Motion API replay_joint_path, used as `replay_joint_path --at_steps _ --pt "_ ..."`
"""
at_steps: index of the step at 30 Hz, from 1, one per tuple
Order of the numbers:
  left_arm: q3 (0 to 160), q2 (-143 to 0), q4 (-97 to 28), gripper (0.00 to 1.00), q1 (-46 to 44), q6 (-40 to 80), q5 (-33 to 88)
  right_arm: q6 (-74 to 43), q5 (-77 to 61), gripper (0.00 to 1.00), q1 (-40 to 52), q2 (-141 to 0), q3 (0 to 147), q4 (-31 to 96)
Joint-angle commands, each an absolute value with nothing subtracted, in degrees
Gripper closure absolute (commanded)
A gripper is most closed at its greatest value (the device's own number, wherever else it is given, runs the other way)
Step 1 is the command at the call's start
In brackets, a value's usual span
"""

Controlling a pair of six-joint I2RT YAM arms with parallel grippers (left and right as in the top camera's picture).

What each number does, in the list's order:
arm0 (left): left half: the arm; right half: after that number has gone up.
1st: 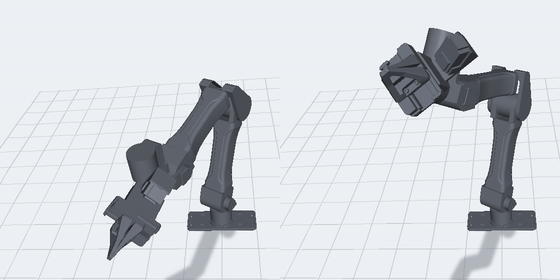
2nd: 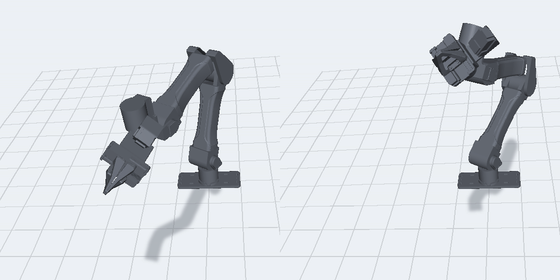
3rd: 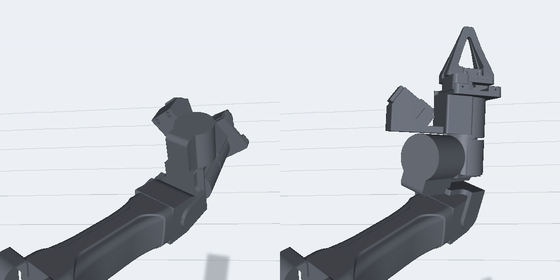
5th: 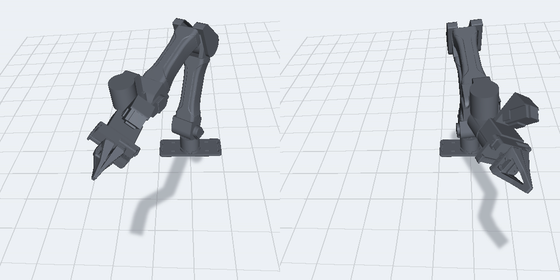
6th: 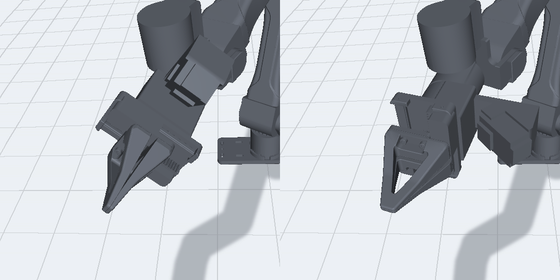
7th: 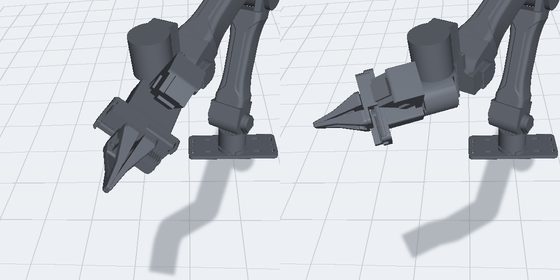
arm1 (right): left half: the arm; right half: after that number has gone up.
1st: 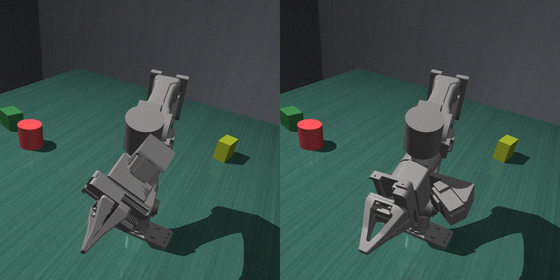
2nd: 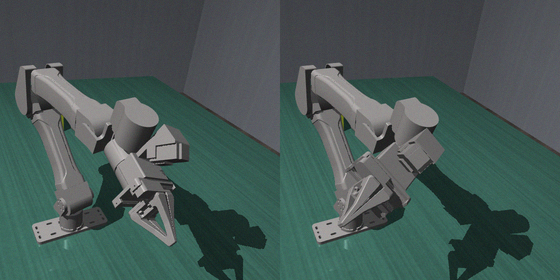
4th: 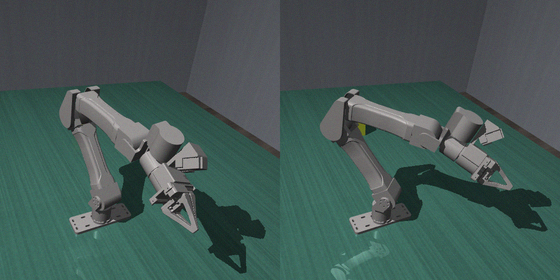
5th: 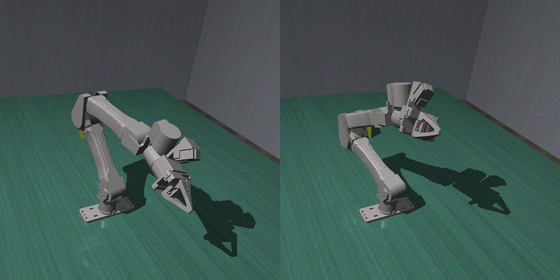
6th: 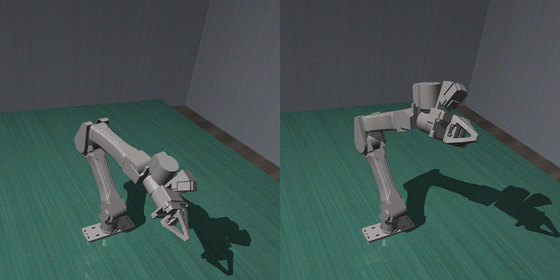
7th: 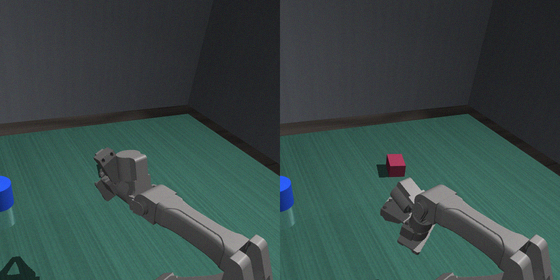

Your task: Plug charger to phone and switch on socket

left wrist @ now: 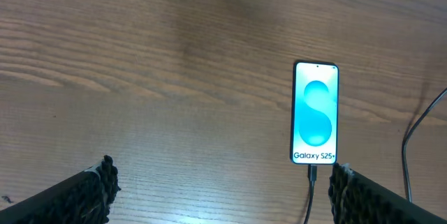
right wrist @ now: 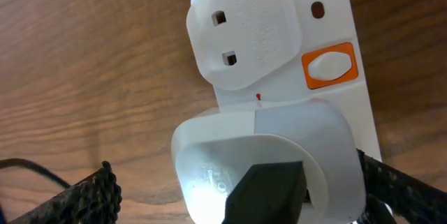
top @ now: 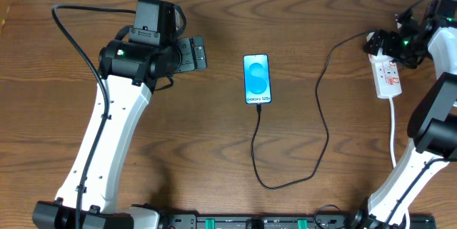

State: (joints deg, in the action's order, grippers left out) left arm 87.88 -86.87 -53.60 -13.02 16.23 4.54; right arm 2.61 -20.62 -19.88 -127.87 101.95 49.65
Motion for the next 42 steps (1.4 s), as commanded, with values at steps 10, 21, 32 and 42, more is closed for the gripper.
replay_joint_path --at_steps 10,21,32,42 --pt "88.40 -86.87 -53.76 0.02 -13.08 15.49 3.99 2.15 -13.82 0.01 -17.67 -128.64 101.01 49.69" --pt "88.40 -86.87 -53.76 0.02 -13.08 15.46 3.99 0.64 -24.10 0.01 -17.56 -128.64 101.01 51.16" --pt "88.40 -86.87 -53.76 0.02 -13.08 15.46 3.99 -1.30 -25.67 0.01 -17.52 -128.64 101.01 52.51" --pt "88.40 -86.85 -53.76 0.02 -13.08 15.46 3.99 -2.98 -26.09 0.01 -17.52 -128.64 101.01 53.01"
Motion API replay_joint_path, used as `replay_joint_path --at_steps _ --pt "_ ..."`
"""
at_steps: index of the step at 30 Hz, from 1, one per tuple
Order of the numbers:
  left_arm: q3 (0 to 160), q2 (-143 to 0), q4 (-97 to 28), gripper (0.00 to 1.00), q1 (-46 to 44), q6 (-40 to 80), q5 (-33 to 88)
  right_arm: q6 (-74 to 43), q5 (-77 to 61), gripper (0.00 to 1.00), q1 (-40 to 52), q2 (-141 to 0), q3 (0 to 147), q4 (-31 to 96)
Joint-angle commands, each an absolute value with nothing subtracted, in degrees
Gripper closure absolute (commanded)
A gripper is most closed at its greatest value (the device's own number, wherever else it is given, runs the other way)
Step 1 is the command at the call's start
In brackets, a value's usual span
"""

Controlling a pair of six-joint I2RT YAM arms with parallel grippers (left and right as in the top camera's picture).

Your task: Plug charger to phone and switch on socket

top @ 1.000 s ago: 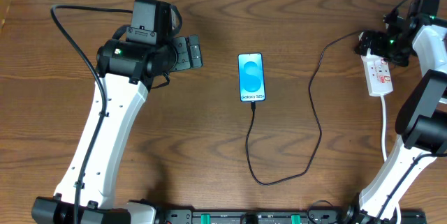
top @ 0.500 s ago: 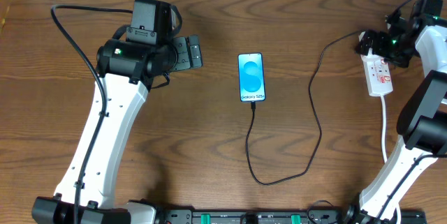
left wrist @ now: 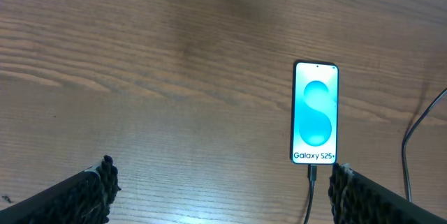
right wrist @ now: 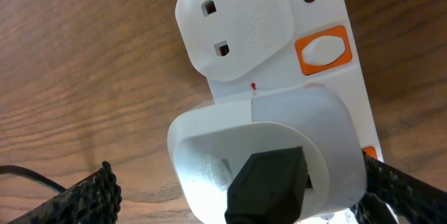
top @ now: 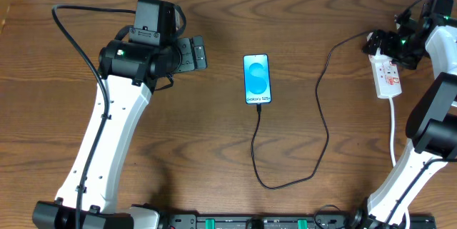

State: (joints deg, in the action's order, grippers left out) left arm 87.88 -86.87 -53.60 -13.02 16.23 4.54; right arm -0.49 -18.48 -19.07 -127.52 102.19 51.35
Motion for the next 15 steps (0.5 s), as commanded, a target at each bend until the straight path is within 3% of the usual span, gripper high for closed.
replay_joint_path --at_steps 1,15 --pt "88.40 -86.85 -53.76 0.02 -13.08 15.46 3.99 -2.98 -26.09 0.01 -17.52 -128.64 101.01 53.04" --pt "88.40 -86.87 -53.76 0.02 -13.08 15.46 3.99 -3.20 -26.11 0.01 -17.52 -128.64 101.01 52.99"
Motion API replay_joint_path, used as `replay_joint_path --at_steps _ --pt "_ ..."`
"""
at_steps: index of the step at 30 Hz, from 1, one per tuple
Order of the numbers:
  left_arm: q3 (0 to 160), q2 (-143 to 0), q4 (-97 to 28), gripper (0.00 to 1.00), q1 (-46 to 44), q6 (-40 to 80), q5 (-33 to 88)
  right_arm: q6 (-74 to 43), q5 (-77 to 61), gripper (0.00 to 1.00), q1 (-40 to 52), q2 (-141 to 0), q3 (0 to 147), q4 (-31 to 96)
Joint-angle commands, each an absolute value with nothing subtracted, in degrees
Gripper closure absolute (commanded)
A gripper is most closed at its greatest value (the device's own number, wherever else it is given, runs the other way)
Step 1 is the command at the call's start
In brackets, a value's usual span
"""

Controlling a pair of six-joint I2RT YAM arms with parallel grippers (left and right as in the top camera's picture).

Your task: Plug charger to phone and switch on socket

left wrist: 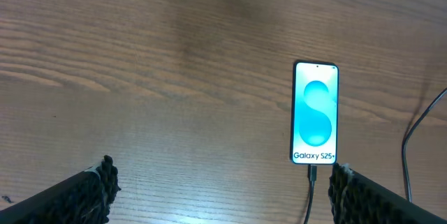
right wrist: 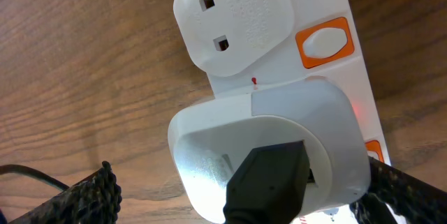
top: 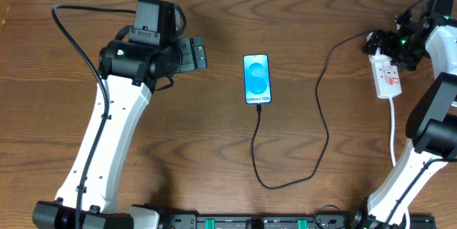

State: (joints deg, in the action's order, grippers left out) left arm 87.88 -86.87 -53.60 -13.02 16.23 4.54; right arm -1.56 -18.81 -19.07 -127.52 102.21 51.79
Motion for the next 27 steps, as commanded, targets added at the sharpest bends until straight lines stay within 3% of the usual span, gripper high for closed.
replay_joint_path --at_steps 1,8,19,27 --pt "88.40 -86.87 -53.76 0.02 -13.08 15.46 3.99 -3.20 -26.09 0.01 -17.52 -128.64 101.01 52.99" --pt "88.40 -86.87 -53.76 0.02 -13.08 15.46 3.99 -3.51 -19.88 0.01 -18.68 -125.75 101.16 54.57" --pt "88.40 -86.85 -53.76 0.02 -13.08 15.46 3.99 -9.23 -4.10 0.01 -19.62 -108.77 101.16 59.09" --pt "88.40 -86.87 -53.76 0.02 -13.08 15.49 3.99 -16.86 -4.43 0.01 -19.44 -94.30 101.16 60.16"
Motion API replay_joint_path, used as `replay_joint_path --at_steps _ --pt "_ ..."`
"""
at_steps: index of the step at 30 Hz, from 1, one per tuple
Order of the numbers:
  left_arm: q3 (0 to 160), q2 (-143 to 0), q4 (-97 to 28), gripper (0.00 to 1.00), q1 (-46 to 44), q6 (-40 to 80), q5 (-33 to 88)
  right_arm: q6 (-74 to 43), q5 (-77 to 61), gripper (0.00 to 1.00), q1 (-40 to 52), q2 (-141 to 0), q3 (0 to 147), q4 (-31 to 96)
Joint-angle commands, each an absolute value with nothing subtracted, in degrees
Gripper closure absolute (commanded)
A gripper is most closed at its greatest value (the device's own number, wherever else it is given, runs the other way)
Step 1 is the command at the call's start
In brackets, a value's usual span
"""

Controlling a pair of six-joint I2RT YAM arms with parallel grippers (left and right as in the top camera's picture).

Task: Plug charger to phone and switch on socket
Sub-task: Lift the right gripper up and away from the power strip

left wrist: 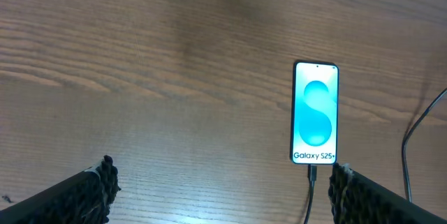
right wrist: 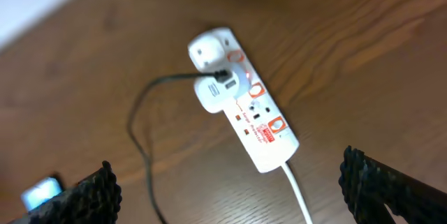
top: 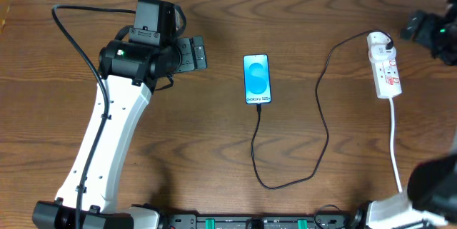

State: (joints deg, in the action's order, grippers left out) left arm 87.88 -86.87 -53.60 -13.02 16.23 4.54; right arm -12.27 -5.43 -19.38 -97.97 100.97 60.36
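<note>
The phone (top: 257,79) lies face up with its screen lit, also in the left wrist view (left wrist: 315,112). A black cable (top: 325,115) runs from its lower end in a loop to the white charger (right wrist: 211,91) in the white power strip (top: 385,70). The strip (right wrist: 255,123) has orange switches, and a small red light shows beside the charger. My right gripper (top: 421,28) hangs open, high and to the right of the strip (right wrist: 230,196). My left gripper (top: 193,53) stays open left of the phone, holding nothing (left wrist: 223,196).
The strip's white mains lead (top: 394,143) runs down the right side to the table's front edge. A black rail (top: 257,222) lies along that edge. The brown wooden table (top: 178,150) carries the phone, cable and strip.
My right gripper, which was close over the charger end of the strip, now stands well above and to the right of it, open. The left arm, phone and cable are unchanged.
My right gripper was open right over the charger and the orange switch. It shifted slightly, and then a faint red glow showed beside the charger. Now the gripper stands away from the strip and a red light shows on it. The left arm stayed still throughout.
</note>
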Motion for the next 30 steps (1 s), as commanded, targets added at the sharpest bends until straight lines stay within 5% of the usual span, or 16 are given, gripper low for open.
replay_joint_path --at_steps 1,30 --pt "88.40 -86.87 -53.76 0.02 -13.08 15.49 3.99 -17.17 -4.64 0.01 -19.44 -93.21 101.16 59.77" --pt "88.40 -86.87 -53.76 0.02 -13.08 15.46 3.99 -18.20 -3.14 0.01 -19.46 -88.29 101.14 59.83"
